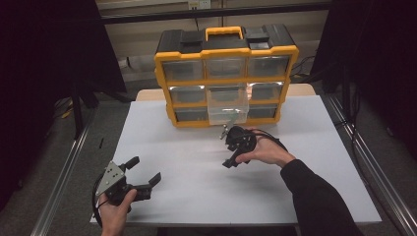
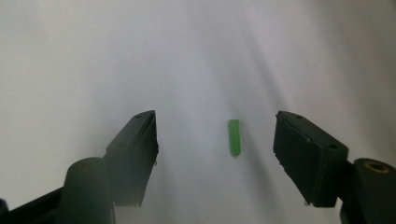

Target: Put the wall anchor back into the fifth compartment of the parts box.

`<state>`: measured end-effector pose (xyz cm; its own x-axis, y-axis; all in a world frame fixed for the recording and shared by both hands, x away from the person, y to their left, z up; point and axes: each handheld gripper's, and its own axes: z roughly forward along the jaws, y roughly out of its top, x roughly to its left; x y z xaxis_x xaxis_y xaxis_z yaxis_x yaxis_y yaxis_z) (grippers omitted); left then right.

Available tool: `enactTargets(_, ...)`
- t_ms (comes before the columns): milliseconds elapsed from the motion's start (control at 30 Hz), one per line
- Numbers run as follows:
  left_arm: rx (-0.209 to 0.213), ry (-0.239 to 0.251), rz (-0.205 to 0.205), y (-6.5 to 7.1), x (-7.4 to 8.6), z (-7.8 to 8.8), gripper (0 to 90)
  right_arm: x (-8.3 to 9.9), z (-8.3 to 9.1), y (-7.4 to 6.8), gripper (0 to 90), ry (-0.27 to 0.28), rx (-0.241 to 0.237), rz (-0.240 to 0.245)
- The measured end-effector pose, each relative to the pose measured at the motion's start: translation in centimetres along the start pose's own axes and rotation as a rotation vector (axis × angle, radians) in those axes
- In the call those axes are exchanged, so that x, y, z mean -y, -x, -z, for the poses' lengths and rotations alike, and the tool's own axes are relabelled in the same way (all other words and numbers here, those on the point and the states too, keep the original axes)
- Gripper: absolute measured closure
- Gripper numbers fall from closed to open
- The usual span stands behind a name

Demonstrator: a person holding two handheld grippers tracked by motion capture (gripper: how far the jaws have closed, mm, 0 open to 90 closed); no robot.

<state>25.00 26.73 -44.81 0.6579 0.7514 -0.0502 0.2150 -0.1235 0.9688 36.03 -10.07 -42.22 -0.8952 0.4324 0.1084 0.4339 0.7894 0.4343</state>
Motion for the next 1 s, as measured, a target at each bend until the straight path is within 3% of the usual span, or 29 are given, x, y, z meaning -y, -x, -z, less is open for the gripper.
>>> enactTargets(200,0.007,0.000,-0.002,-0.1,0.0,0.0,3.4,-0.4,-0.3,0.3,36.7,-0.033,-0.004,0.026)
enactTargets(467,0.006,0.008,0.010,0.0,0.0,-0.1,3.4,-0.6,-0.7,0.5,42.6,-0.120,0.001,0.029)
enactTargets(667,0.009,0.006,0.002,0.0,0.0,-0.1,3.4,-0.6,-1.1,0.8,48.1,-0.142,-0.003,0.035)
enactTargets(700,0.010,0.007,0.003,0.0,0.0,-0.1,3.3,-0.6,-1.2,0.8,49.6,-0.157,-0.002,0.028)
enactTargets(733,0.005,0.000,-0.010,-0.1,0.0,0.0,3.4,-0.6,-1.4,1.0,51.6,-0.160,-0.008,0.056)
enactTargets(767,0.004,0.000,-0.011,-0.1,0.0,0.0,3.3,-0.7,-1.5,0.9,52.5,-0.189,-0.004,0.039)
enactTargets(1000,0.005,-0.001,-0.007,0.0,0.0,0.0,3.3,-1.0,-2.2,1.1,59.0,-0.210,-0.001,0.046)
